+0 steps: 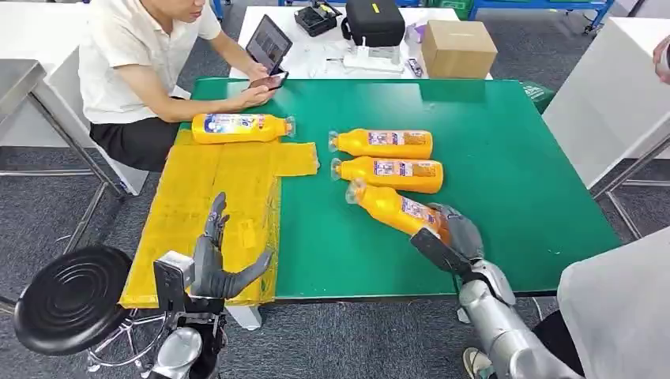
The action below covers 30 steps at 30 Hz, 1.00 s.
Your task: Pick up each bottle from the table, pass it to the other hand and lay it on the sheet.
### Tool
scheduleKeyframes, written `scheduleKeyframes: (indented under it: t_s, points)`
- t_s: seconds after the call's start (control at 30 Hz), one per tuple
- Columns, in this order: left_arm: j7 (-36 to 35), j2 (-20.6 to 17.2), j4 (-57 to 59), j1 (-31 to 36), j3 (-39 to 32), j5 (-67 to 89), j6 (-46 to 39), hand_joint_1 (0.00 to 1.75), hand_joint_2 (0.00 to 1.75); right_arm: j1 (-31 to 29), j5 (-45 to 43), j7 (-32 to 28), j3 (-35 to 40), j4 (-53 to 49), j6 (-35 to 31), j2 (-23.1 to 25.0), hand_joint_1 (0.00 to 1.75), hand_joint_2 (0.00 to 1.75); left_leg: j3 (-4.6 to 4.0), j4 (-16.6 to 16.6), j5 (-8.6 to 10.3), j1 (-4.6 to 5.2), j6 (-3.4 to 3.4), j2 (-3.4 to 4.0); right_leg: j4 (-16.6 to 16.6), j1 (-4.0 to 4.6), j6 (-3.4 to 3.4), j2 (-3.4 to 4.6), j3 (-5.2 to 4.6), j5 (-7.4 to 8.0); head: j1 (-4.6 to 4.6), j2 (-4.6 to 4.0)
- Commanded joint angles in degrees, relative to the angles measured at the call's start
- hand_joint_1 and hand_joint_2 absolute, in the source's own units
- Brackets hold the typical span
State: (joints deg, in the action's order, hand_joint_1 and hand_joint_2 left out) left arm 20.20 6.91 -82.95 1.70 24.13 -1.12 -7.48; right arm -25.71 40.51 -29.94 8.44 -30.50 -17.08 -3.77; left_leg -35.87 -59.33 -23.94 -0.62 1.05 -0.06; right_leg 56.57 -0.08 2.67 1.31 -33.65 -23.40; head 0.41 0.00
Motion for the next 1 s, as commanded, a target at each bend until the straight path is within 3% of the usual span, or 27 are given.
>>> scheduleKeyframes:
  t_s: [0.03,0.27,0.37,0.63,0.7,1.0]
  points:
    - [-6.84,-0.63,9.45,0.54,1.52,-16.35,7.77,0.00,1.75,8.19,-8.82,-4.72,-0.83,-12.01,6.02,5.07,1.59,1.75,0.12,0.19,0.02,-0.01,-0.09,0.11,-0.11,0.03,-0.12,-0.02,0.05,-0.02,-0.04,0.00]
    - [-5.64,-1.61,9.83,1.69,4.98,-17.90,6.86,0.00,1.75,9.29,-13.95,-3.68,4.58,-20.81,7.42,5.14,1.64,1.75,-0.27,0.16,0.07,-0.02,-0.10,0.02,0.01,0.01,-0.12,-0.10,-0.35,-0.08,-0.02,0.00]
    - [-5.22,-3.14,9.90,2.47,7.50,-16.63,10.24,0.00,1.75,8.88,-14.90,-4.02,7.14,-22.86,8.23,6.09,1.64,1.75,-0.41,0.14,0.07,-0.02,-0.11,0.03,0.05,-0.01,-0.11,-0.08,-0.46,-0.10,0.00,0.00]
    - [-5.24,-2.94,9.94,2.49,7.53,-16.63,10.19,0.00,1.75,8.69,-15.23,-3.92,7.46,-22.47,8.32,6.18,1.66,1.75,-0.82,0.11,0.08,-0.01,-0.08,-0.19,0.06,-0.02,-0.06,-0.26,-0.72,-0.13,-0.02,0.00]
    - [-3.19,-3.27,9.39,3.14,8.66,-14.08,11.32,0.00,1.75,8.00,-16.49,-4.20,9.06,-21.54,8.61,6.66,1.73,1.75,-1.00,0.07,0.10,-0.04,-0.07,-0.19,0.06,0.02,-0.04,-0.26,-0.87,-0.09,0.00,0.00]
    - [-2.94,-1.38,10.73,6.68,10.62,-11.86,12.57,0.00,1.75,5.65,-16.82,-4.90,17.82,-15.26,9.64,11.67,1.71,1.75,-1.01,0.09,0.07,-0.04,-0.10,-0.08,0.09,0.02,-0.08,-0.23,-0.95,-0.10,0.00,0.00]
